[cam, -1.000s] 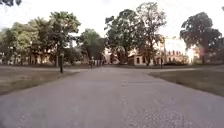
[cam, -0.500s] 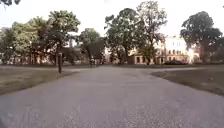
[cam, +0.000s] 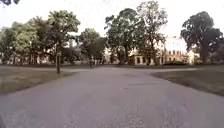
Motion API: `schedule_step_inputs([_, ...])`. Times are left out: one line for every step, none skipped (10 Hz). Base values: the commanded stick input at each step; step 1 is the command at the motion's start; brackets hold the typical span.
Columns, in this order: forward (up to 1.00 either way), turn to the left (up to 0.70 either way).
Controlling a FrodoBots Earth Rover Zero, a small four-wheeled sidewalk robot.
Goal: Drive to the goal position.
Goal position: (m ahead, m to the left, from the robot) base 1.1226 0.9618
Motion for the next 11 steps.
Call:
schedule_step_inputs([0.45,0.0])
schedule_step_inputs([0.45,0.0])
schedule_step_inputs([0.45,0.0])
schedule_step_inputs([0.45,0.0])
schedule_step_inputs([0.45,0.0])
schedule_step_inputs([0.45,0.0])
schedule_step_inputs([0.45,0.0])
schedule_step_inputs([0.45,0.0])
schedule_step_inputs([0.45,0.0])
schedule_step_inputs([0.45,0.0])
schedule_step_inputs([0.45,0.0])
